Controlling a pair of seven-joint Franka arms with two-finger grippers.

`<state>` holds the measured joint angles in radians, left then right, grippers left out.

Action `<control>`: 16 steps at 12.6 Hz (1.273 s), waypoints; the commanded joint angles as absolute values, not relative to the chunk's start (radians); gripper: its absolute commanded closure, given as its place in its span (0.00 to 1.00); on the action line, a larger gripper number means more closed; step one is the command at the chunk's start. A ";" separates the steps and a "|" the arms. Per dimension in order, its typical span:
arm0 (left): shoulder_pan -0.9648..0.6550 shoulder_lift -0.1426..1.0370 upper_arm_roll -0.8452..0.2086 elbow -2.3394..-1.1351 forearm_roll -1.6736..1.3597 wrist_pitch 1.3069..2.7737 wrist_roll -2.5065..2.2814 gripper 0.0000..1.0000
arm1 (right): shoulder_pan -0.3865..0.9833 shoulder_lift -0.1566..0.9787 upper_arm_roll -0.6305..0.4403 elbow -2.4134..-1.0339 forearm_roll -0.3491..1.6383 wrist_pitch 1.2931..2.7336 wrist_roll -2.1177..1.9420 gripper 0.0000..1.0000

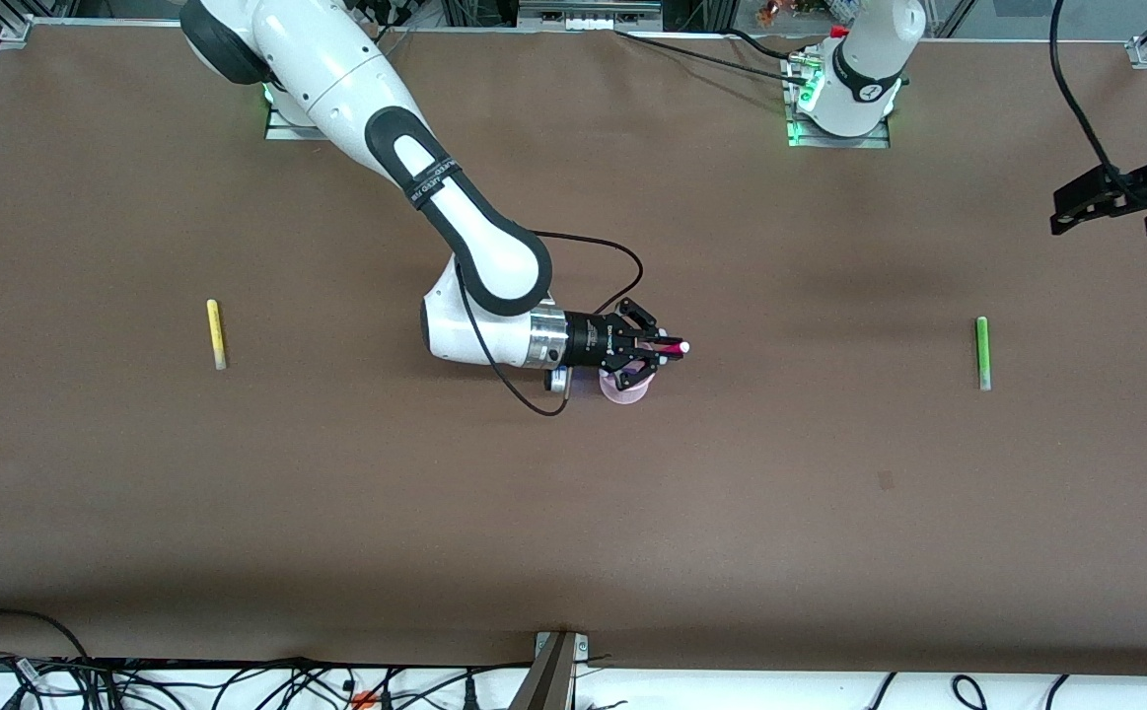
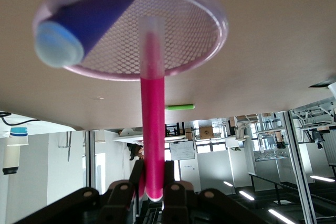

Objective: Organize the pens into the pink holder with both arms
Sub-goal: 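Lower the pink highlighter into the cup and open the right gripper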

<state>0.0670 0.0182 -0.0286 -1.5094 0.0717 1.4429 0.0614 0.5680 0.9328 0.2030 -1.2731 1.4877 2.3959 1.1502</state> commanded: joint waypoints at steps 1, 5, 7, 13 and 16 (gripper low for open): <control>0.071 0.018 -0.023 -1.442 0.067 1.408 0.067 0.00 | 0.560 0.931 0.203 -1.285 1.506 2.402 1.126 0.99; 0.071 0.018 -0.031 -1.445 0.067 1.402 0.067 0.00 | 0.552 0.928 0.201 -1.287 1.499 2.399 1.083 0.00; 0.071 0.018 -0.031 -1.448 0.067 1.390 0.069 0.00 | 0.546 0.913 0.198 -1.287 1.493 2.399 1.092 0.00; 0.052 0.026 -0.034 -1.443 0.064 1.400 0.057 0.00 | 0.541 0.741 0.132 -1.322 1.225 2.398 1.092 0.00; 0.061 0.032 -0.032 -1.443 0.014 1.401 0.016 0.00 | 0.540 0.612 0.083 -1.397 0.892 2.300 1.089 0.00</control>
